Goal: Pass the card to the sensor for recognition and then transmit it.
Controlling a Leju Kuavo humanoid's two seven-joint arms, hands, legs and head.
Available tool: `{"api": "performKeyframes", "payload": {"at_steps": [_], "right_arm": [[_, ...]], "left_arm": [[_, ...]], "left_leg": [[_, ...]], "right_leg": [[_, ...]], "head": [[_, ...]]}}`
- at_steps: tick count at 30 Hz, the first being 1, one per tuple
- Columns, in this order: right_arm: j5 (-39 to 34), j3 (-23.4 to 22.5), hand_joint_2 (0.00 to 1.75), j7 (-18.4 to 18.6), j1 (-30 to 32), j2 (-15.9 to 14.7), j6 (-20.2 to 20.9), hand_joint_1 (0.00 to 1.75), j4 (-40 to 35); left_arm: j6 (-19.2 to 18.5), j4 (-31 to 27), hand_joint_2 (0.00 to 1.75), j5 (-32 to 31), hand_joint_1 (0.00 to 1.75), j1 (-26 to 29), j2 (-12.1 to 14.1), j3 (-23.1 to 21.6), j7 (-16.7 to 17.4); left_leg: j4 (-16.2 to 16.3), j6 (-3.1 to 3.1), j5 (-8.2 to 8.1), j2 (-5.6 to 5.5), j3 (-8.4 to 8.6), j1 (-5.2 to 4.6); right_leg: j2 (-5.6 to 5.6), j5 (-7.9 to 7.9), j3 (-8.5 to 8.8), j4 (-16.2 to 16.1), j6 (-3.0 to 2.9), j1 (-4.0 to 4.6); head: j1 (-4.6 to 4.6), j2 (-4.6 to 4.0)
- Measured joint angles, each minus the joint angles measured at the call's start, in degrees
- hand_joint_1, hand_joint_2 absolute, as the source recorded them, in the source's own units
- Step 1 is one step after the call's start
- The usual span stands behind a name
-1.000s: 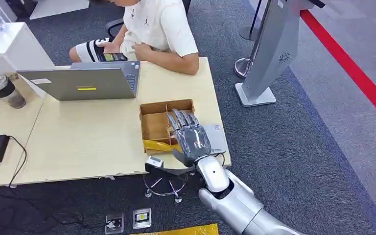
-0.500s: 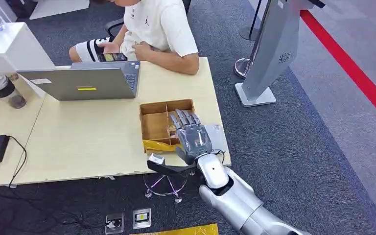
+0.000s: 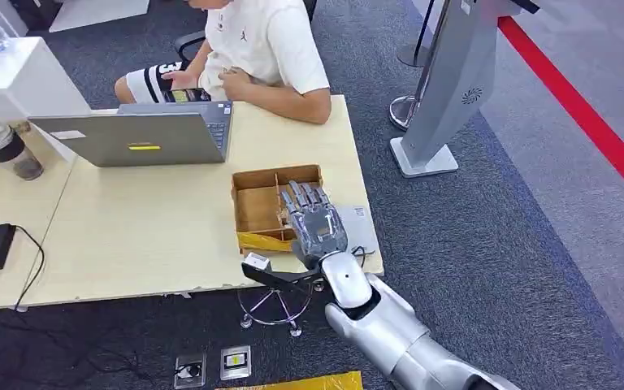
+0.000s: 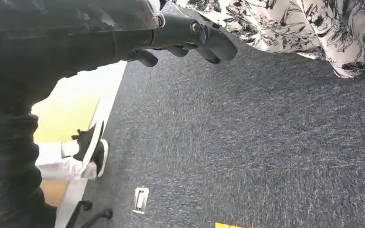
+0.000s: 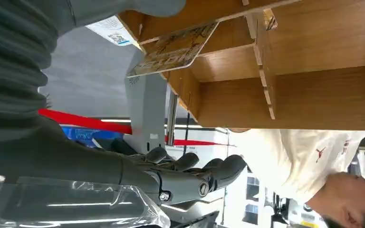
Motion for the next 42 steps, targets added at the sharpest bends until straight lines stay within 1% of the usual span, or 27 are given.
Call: {"api": "performKeyframes", "payload": {"at_steps": [3, 5, 6, 10, 12, 15, 17, 18, 25, 26, 27, 28, 29, 30, 33, 36, 37, 38, 39, 41, 42], "right_arm": [[0.02, 0.00, 1.75, 0.02, -0.30, 0.24, 0.00, 0.45, 0.87], [0.02, 0.00, 1.75, 0.18, -0.46, 0.31, 0.00, 0.40, 1.38], [0.04, 0.00, 1.75, 0.35, -0.50, 0.33, -0.04, 0.35, 1.53], [0.55, 0.00, 1.75, 0.70, -0.89, 0.48, -0.15, 0.45, 2.71], [0.79, 0.00, 1.75, 1.01, -1.14, 0.63, -0.15, 0.40, 3.58], [0.96, 0.00, 1.75, 1.27, -1.23, 0.66, -0.24, 0.42, 4.37], [1.11, 0.00, 1.75, 1.49, -1.37, 0.70, -0.41, 0.49, 4.96], [1.11, 0.00, 1.75, 1.55, -1.48, 0.77, -0.42, 0.63, 5.29], [1.16, -0.04, 1.75, 1.57, -1.86, 0.76, -0.57, 0.63, 6.67], [1.16, -0.04, 1.75, 1.57, -1.91, 0.76, -0.57, 0.70, 6.82], [1.16, -0.04, 1.75, 1.57, -1.94, 0.76, -0.59, 0.66, 6.97], [1.14, -0.07, 1.75, 1.57, -1.97, 0.79, -0.57, 0.59, 7.12], [1.11, -0.06, 1.75, 1.57, -2.01, 0.79, -0.59, 0.61, 7.28], [1.11, -0.07, 1.75, 1.57, -2.06, 0.79, -0.61, 0.65, 7.39], [1.07, -0.07, 1.75, 1.53, -2.27, 0.79, -0.87, 0.94, 7.71], [0.73, -0.11, 1.75, 1.46, -2.49, 0.79, -1.22, 1.06, 8.17], [0.57, -0.15, 1.75, 1.46, -2.54, 0.79, -1.44, 1.19, 8.30], [0.48, -0.20, 1.75, 1.40, -2.60, 0.81, -1.59, 1.24, 8.44], [0.44, -0.22, 1.75, 1.25, -2.67, 0.83, -1.75, 1.26, 8.61], [0.42, -0.35, 1.75, 1.03, -2.83, 0.94, -1.92, 1.50, 8.92], [0.42, -0.48, 1.75, 0.96, -2.89, 1.01, -1.97, 1.52, 9.07]], "left_arm": [[-0.02, 0.00, 1.75, 0.00, 0.00, 0.00, 0.00, 0.00, -0.02], [-0.02, 0.00, 1.75, 0.00, 0.00, 0.00, 0.00, 0.00, -0.07], [-0.02, 0.00, 1.75, 0.00, 0.00, 0.00, 0.00, 0.00, -0.13], [0.00, 0.00, 1.75, 0.02, 0.00, 0.00, 0.00, 0.00, -0.15], [0.02, 0.00, 1.75, 0.04, 0.00, 0.00, 0.00, 0.00, -0.13], [0.04, 0.00, 1.75, 0.13, 0.00, 0.01, 0.00, 0.00, -0.13], [0.09, 0.00, 1.75, 0.15, 0.00, 0.01, 0.00, 0.00, 0.02], [0.09, 0.00, 1.75, 0.15, 0.00, 0.01, 0.00, 0.00, 0.07], [0.11, 0.00, 1.75, 0.13, 0.00, 0.01, 0.00, 0.00, 0.48], [0.11, 0.00, 1.75, 0.13, 0.00, 0.01, -0.02, 0.00, 0.48], [0.11, 0.00, 1.75, 0.13, 0.00, 0.00, 0.00, 0.00, 0.48], [0.11, 0.00, 1.75, 0.13, 0.00, 0.01, 0.00, 0.00, 0.48], [0.11, 0.00, 1.75, 0.13, 0.00, 0.01, 0.00, 0.00, 0.48], [0.13, 0.00, 1.75, 0.13, 0.00, 0.01, 0.00, 0.00, 0.48], [0.26, 0.00, 1.75, 0.13, 0.00, 0.01, -0.02, 0.00, 0.63], [0.57, 0.00, 1.75, 0.13, 0.00, 0.01, -0.02, 0.00, 0.66], [0.65, 0.00, 1.75, 0.15, 0.00, 0.01, -0.02, 0.00, 0.66], [0.72, 0.00, 1.75, 0.15, 0.00, 0.01, -0.04, 0.00, 0.66], [0.83, 0.00, 1.75, 0.15, 0.00, 0.01, -0.09, 0.00, 0.66], [1.01, 0.00, 1.75, 0.17, 0.00, 0.01, -0.18, 0.00, 0.79], [1.03, 0.00, 1.75, 0.17, 0.00, 0.00, -0.22, 0.02, 0.94]], "left_leg": [[0.00, 0.00, 0.00, 0.00, 0.00, 0.00], [0.00, 0.00, 0.00, 0.00, 0.00, 0.00], [0.00, 0.00, 0.00, 0.00, 0.00, 0.00], [0.00, 0.00, 0.00, 0.00, 0.00, 0.00], [0.00, 0.00, 0.00, 0.00, 0.00, 0.00], [0.00, 0.00, 0.00, 0.00, 0.00, 0.00], [0.00, 0.00, 0.00, 0.00, 0.00, 0.00], [0.00, 0.00, 0.00, 0.00, 0.00, 0.00], [0.00, 0.00, 0.00, 0.00, 0.00, 0.00], [0.00, 0.00, 0.00, 0.00, 0.00, 0.00], [0.00, 0.00, 0.00, 0.00, 0.00, 0.00], [0.00, 0.00, 0.00, 0.00, 0.00, 0.00], [0.00, 0.00, 0.00, 0.00, 0.00, 0.00], [0.00, 0.00, 0.00, 0.00, 0.00, 0.00], [0.00, 0.00, 0.00, 0.00, 0.00, 0.00], [0.00, 0.00, 0.00, 0.00, 0.00, 0.00], [0.00, 0.00, 0.00, 0.00, 0.00, 0.00], [0.00, 0.00, 0.00, 0.00, 0.00, 0.00], [0.00, 0.00, 0.00, 0.00, 0.00, 0.00], [0.00, 0.00, 0.00, 0.00, 0.00, 0.00], [0.00, 0.00, 0.00, 0.00, 0.00, 0.00]], "right_leg": [[0.00, 0.00, -0.01, 0.00, 0.00, 0.00], [0.00, 0.00, 0.00, 0.00, 0.00, 0.00], [0.00, 0.00, 0.00, 0.00, 0.00, 0.00], [0.00, 0.00, -0.01, 0.00, 0.00, 0.00], [0.00, 0.00, 0.00, 0.00, 0.00, 0.00], [0.00, 0.00, 0.00, 0.00, 0.00, 0.00], [0.00, 0.00, 0.00, 0.00, 0.00, 0.00], [0.00, 0.00, 0.00, 0.00, 0.00, 0.00], [0.00, 0.00, -0.01, 0.00, 0.00, 0.00], [0.00, 0.00, 0.00, 0.00, 0.00, 0.00], [0.00, 0.00, 0.00, 0.00, 0.00, 0.00], [0.00, 0.00, -0.01, 0.00, 0.00, 0.00], [0.00, 0.00, 0.00, 0.00, 0.00, 0.00], [0.00, 0.00, -0.01, 0.00, 0.00, 0.00], [0.00, 0.00, 0.00, 0.00, 0.00, 0.00], [0.00, 0.00, 0.00, 0.00, 0.00, 0.00], [0.00, 0.00, 0.00, 0.00, 0.00, 0.00], [0.00, 0.00, 0.00, 0.00, 0.00, 0.00], [0.00, 0.00, 0.00, 0.00, 0.00, 0.00], [0.00, 0.00, -0.01, 0.00, 0.00, 0.00], [0.00, 0.00, -0.01, 0.00, 0.00, 0.00]], "head": [[0.00, 0.00], [0.00, 0.00], [0.00, 0.00], [0.00, 0.00], [0.00, 0.00], [0.00, 0.00], [0.00, 0.00], [0.02, 0.00], [0.00, 0.00], [0.00, 0.00], [0.00, 0.00], [0.00, 0.00], [0.00, 0.00], [0.02, 0.00], [0.00, 0.00], [0.00, 0.00], [0.00, 0.00], [0.00, 0.00], [0.00, 0.00], [0.00, 0.00], [0.00, 0.00]]}}
